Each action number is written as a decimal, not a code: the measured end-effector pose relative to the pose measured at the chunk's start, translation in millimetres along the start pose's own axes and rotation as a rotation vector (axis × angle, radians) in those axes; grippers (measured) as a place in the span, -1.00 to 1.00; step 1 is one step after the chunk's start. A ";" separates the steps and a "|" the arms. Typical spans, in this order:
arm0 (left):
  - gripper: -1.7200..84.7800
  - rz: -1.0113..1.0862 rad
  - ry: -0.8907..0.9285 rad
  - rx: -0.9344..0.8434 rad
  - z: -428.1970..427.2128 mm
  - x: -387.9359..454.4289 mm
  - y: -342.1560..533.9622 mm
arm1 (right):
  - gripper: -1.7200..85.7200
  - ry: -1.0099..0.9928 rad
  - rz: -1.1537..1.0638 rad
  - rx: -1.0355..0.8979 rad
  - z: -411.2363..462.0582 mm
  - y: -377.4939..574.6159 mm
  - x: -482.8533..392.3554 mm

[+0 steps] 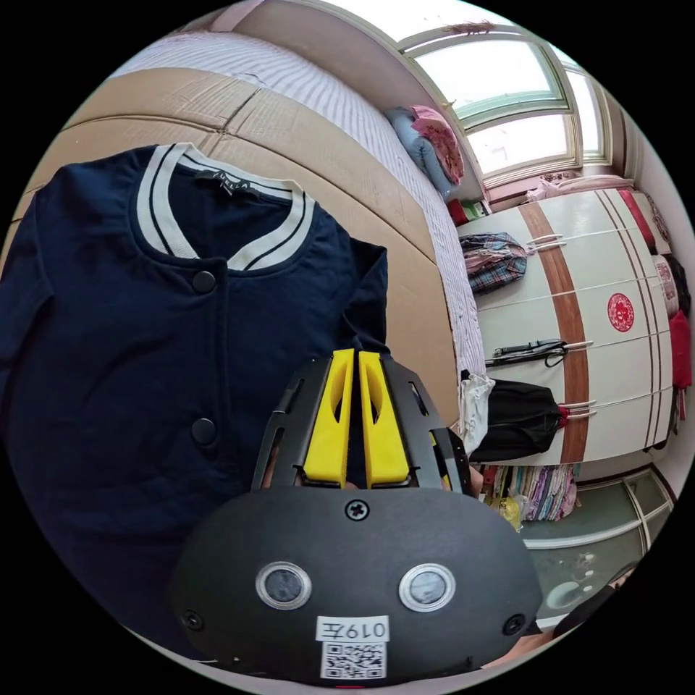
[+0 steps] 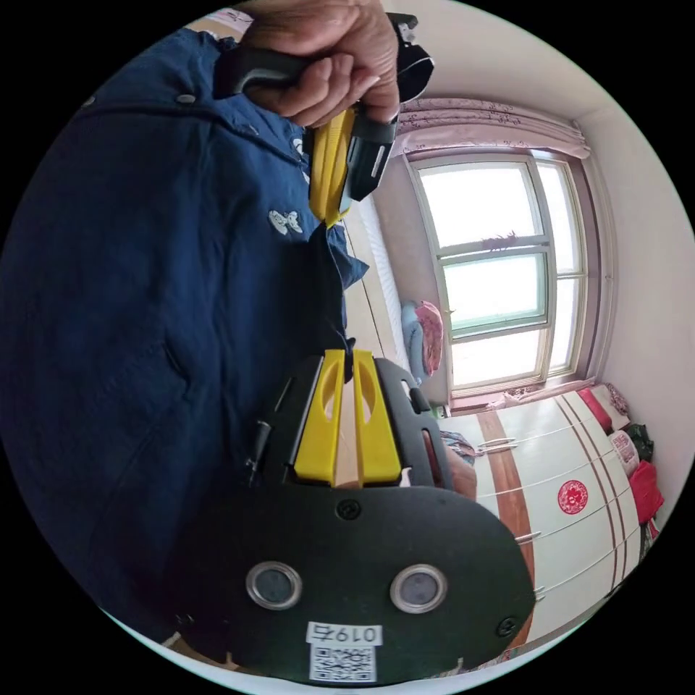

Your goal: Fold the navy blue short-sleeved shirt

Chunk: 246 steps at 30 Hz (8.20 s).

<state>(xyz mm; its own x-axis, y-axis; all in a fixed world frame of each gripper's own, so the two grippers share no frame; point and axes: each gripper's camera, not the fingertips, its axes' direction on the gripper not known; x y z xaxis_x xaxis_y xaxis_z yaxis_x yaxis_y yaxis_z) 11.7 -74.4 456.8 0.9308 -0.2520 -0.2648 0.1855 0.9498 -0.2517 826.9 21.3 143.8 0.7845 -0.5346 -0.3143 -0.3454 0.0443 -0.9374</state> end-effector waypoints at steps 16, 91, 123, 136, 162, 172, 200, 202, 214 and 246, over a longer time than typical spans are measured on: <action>-0.92 0.047 -0.029 -0.121 -4.2 -34.1 -7.4 | -0.97 0.121 -0.120 -0.005 -73.4 -84.6 42.2; -0.90 0.588 -0.300 -0.045 53.6 102.0 -140.7 | -0.78 0.001 -0.214 -0.054 -133.8 -65.1 172.4; -0.74 0.335 -0.238 -0.179 23.2 69.1 -54.1 | -0.82 -0.251 0.022 0.057 -21.1 22.6 153.6; -0.91 0.386 -0.349 -0.208 33.6 118.9 -53.1 | -0.95 0.081 -0.271 0.062 -46.9 -14.4 102.5; -0.87 0.475 -0.734 -0.228 155.4 324.1 -108.7 | -0.97 0.142 -0.340 0.038 -102.5 -110.4 109.1; -0.88 0.365 -0.805 -0.285 193.1 330.8 -149.8 | -0.97 0.145 -0.349 0.027 -114.8 -137.2 110.1; -0.94 0.336 -0.700 -0.192 187.4 285.3 -179.0 | -0.93 0.171 -0.378 -0.014 -102.4 -118.2 53.7; -0.94 0.316 -0.694 -0.187 184.9 280.8 -180.7 | -0.89 0.160 -0.352 -0.034 -95.9 -112.9 49.3; -0.94 0.286 -0.578 -0.222 155.4 245.8 -196.9 | -0.88 0.068 -0.308 -0.045 -52.9 -33.3 1.6; -0.78 0.483 -0.209 -0.335 23.0 72.9 -142.3 | -0.85 -0.286 0.115 0.190 -40.2 185.5 -48.3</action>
<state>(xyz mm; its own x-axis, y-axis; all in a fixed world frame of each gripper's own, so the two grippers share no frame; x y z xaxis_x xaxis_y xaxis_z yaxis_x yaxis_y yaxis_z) 60.4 -223.7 494.7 0.9331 0.2651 -0.2428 -0.3492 0.8292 -0.4365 704.2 21.4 -8.9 0.8678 -0.2601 -0.4234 -0.3589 0.2613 -0.8961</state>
